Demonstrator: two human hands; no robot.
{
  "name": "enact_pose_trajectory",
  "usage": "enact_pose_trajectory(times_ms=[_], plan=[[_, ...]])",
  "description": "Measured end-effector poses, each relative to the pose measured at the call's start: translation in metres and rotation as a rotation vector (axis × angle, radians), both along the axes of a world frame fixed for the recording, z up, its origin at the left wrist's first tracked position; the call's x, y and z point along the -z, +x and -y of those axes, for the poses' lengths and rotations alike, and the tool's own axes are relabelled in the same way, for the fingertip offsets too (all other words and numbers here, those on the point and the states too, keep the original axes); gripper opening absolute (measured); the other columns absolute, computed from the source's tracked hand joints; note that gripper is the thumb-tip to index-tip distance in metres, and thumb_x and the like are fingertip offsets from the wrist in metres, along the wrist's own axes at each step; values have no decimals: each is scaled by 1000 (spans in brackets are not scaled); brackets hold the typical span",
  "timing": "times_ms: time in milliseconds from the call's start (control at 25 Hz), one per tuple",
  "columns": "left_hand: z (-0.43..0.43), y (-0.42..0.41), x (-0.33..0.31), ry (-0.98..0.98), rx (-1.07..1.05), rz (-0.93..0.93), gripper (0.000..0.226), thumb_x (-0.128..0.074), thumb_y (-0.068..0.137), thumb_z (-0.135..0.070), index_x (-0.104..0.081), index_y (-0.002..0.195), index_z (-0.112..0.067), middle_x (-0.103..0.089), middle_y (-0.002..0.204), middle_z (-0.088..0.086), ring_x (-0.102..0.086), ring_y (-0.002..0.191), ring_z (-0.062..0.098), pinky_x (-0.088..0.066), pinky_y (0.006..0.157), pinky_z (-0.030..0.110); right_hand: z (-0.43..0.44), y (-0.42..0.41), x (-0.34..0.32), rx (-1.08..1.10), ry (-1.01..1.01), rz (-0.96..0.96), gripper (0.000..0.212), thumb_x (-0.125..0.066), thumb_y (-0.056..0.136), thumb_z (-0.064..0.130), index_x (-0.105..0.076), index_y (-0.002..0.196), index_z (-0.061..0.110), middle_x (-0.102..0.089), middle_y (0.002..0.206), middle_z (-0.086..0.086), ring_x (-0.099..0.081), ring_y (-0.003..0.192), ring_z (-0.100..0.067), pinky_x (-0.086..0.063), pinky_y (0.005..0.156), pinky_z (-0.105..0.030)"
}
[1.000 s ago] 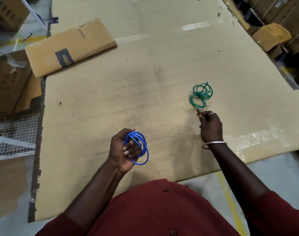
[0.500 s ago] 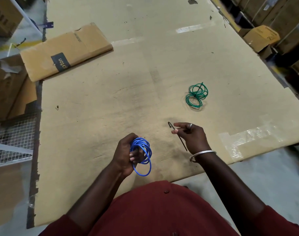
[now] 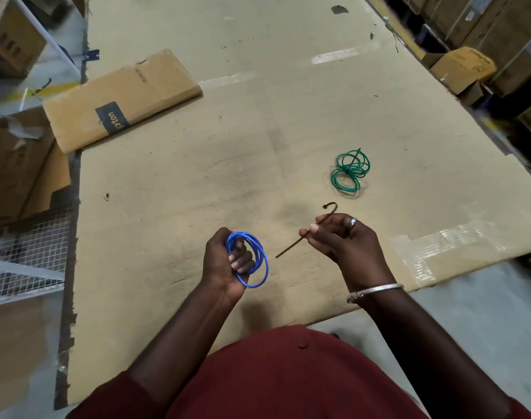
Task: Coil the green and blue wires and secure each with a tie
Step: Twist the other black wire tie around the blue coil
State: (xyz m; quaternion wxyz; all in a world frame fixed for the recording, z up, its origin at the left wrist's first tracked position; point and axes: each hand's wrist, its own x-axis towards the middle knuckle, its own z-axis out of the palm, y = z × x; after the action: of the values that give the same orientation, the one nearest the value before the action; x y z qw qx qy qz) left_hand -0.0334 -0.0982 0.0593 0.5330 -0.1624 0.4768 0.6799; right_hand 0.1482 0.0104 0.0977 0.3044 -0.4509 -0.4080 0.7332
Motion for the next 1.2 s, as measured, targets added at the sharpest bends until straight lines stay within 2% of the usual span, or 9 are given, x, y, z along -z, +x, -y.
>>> enact_pose_trajectory(times_ms=[120, 240, 480, 560, 720, 840, 960, 1080, 1200], plan=[[-11, -2, -6, -51, -88, -57, 32, -42, 86, -17, -45, 55, -13, -25, 38, -6, -21, 29, 8, -19, 30, 20, 12, 1, -29, 13, 40, 9, 16, -75, 87, 0, -69, 88, 14, -74, 77, -4, -79, 91, -26, -61, 70, -28], [-19, 2, -11, -79, -112, -119, 29, -42, 86, -17, -44, 58, -12, -25, 40, -6, -20, 31, 9, -19, 32, 20, 28, 6, -55, 35, 298, 111, 20, -83, 82, 7, -71, 78, 22, -75, 73, -1, -69, 71, -11, -49, 57, -22], [-26, 21, -15, -80, -96, -192, 30, -44, 86, -16, -46, 57, -11, -26, 40, -5, -21, 31, 9, -19, 34, 19, 55, 6, -54, -53, 690, 331, 15, -88, 79, 17, -74, 75, 22, -75, 75, 5, -56, 51, 4, -33, 54, -10], [-26, 29, -18, -53, -77, -210, 31, -43, 88, -16, -45, 57, -11, -26, 39, -5, -21, 30, 9, -19, 34, 20, 51, 6, -41, -48, 777, 437, 17, -87, 80, 18, -72, 74, 22, -75, 77, 9, -56, 54, 8, -35, 59, -9], [-28, 45, -24, -3, -33, -228, 33, -42, 89, -16, -45, 57, -10, -26, 38, -5, -22, 30, 8, -20, 33, 21, 46, 8, -23, -64, 852, 494, 24, -84, 79, 20, -62, 71, 25, -76, 79, 13, -71, 82, -2, -56, 78, -33], [-29, 54, -27, 37, -6, -214, 42, -46, 96, -24, -48, 57, -10, -26, 36, -5, -23, 29, 9, -22, 34, 22, 44, 14, -16, -102, 916, 498, 20, -83, 79, 19, -64, 73, 24, -72, 80, 13, -72, 87, -10, -57, 76, -39], [-31, 62, -28, 79, 40, -146, 63, -41, 106, -41, -56, 53, -10, -27, 34, -4, -25, 28, 8, -22, 35, 22, 38, 23, -9, -124, 1018, 506, 13, -83, 76, 16, -72, 79, 21, -60, 85, 6, -65, 82, -15, -53, 69, -35], [-35, 74, -35, 111, 100, -182, 45, -39, 93, -18, -52, 51, -10, -25, 32, -5, -22, 28, 8, -20, 34, 23, 28, 34, -3, -139, 1031, 500, 11, -83, 76, 15, -73, 81, 19, -59, 98, 3, -64, 88, -11, -54, 72, -30], [-38, 92, -40, 107, 92, -185, 39, -41, 90, -19, -49, 52, -11, -25, 31, -5, -21, 28, 8, -19, 33, 21, 23, 48, 1, -176, 966, 371, 11, -81, 78, 9, -72, 83, 14, -67, 108, 0, -69, 93, -9, -61, 73, -32]])
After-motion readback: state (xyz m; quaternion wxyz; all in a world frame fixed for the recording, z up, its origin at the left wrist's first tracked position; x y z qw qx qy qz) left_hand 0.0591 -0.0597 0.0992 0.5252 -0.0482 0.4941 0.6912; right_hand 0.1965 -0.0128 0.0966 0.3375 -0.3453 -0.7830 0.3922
